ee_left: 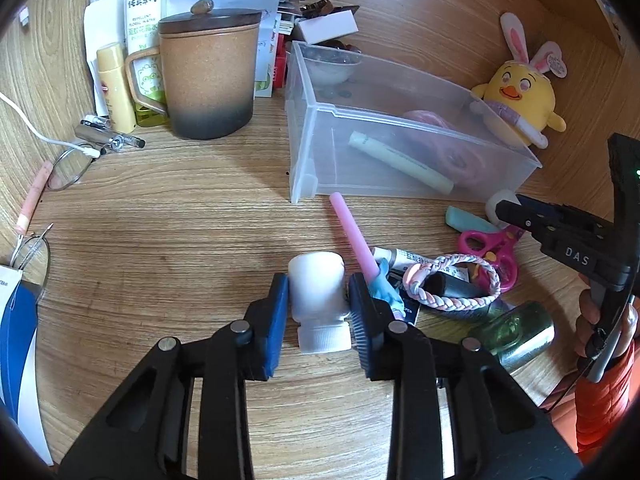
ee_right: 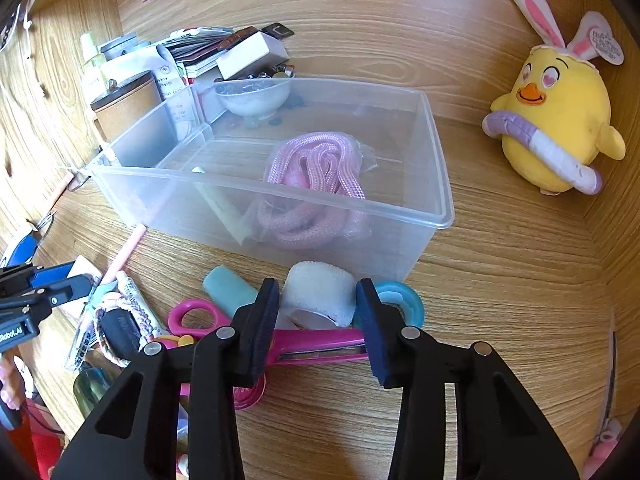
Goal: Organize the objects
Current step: 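Carry the white bottle and tape roll into the box and open both grippers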
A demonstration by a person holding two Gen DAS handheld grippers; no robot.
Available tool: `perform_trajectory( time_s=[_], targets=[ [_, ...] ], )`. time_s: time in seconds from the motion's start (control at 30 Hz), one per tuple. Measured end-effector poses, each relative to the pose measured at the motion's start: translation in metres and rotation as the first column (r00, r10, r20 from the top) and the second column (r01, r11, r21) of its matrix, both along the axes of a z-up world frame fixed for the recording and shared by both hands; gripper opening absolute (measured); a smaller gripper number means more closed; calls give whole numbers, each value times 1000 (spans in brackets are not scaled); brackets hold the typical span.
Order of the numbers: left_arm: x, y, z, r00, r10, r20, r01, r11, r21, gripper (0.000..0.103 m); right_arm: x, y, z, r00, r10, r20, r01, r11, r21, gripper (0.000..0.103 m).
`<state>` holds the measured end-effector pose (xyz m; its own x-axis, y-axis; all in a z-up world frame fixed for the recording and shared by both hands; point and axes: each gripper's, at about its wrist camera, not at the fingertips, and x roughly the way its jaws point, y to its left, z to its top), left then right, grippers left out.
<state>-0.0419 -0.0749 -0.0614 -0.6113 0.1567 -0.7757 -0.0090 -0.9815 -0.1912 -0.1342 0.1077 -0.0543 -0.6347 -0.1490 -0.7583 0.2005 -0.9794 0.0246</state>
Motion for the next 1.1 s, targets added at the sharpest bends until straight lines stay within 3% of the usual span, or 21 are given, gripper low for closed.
perform_trajectory(
  time_s=[0.6,1.1],
  targets=[
    [-4,6,69,979,-4,-206,9,1000,24,29,35,5,72,981,-8,-195,-3,998,-59,36],
    [-54,17,102,959,-10,-283,6,1000,-16,29,0,9,93,969,-46,-243,22,995,-100,36]
  ],
)
